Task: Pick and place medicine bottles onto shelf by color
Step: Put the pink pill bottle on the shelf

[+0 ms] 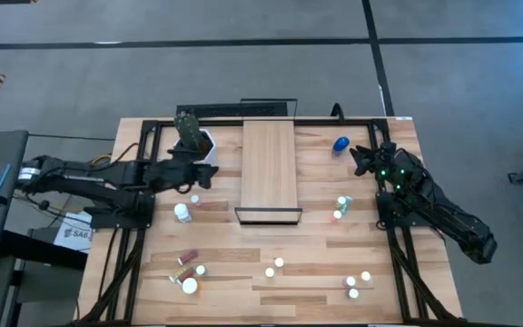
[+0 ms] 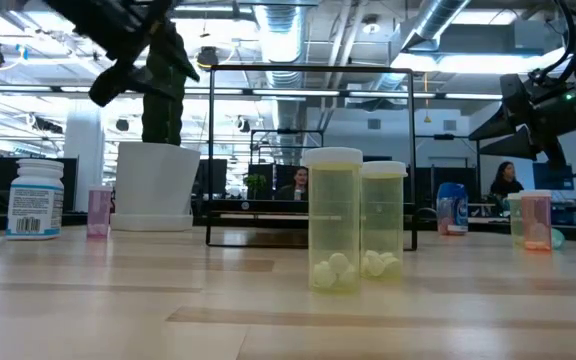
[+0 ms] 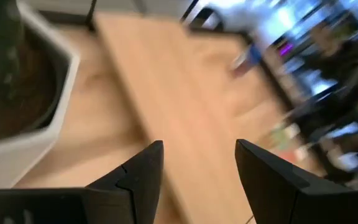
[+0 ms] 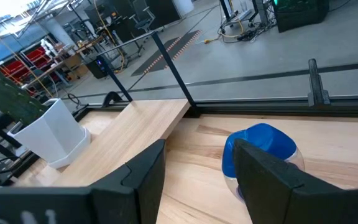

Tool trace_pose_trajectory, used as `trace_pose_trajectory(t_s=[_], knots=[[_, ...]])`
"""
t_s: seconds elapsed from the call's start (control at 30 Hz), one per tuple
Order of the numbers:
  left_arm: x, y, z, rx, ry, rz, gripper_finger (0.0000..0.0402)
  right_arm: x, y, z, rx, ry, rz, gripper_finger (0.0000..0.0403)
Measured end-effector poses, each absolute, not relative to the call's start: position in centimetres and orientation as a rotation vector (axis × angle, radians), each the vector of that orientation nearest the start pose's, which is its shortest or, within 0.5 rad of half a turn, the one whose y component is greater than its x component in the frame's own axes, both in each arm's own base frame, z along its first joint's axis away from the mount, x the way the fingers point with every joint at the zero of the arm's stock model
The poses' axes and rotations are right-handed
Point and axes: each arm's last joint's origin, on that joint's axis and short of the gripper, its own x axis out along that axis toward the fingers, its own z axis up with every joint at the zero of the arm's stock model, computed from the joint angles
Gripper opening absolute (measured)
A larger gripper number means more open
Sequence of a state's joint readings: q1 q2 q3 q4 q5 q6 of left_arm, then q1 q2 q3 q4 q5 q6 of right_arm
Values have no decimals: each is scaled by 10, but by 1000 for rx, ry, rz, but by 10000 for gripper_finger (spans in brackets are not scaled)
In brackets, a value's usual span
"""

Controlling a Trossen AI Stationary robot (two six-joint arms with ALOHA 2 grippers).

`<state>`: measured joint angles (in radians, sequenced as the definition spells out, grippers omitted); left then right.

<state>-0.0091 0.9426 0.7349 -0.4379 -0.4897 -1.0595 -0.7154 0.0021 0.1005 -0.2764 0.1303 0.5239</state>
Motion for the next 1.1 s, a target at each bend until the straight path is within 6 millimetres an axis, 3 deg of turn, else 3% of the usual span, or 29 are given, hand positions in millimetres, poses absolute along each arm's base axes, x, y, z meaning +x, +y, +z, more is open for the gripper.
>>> trace_pose_trajectory(t_s=[0.3,0.53,0.8,1.1], knots=[[222,3,284,-878,768,950,187,65,-61,171,544,-49,-872,210],[233,-2,273,-1019,1043,1122,187,65,-61,171,544,-49,-871,210],[241,-4,252,-1032,1185,1249,187,65,-61,171,543,-49,-871,210],[253,-3,233,-891,1240,1283,187,65,-61,171,543,-49,-872,210]])
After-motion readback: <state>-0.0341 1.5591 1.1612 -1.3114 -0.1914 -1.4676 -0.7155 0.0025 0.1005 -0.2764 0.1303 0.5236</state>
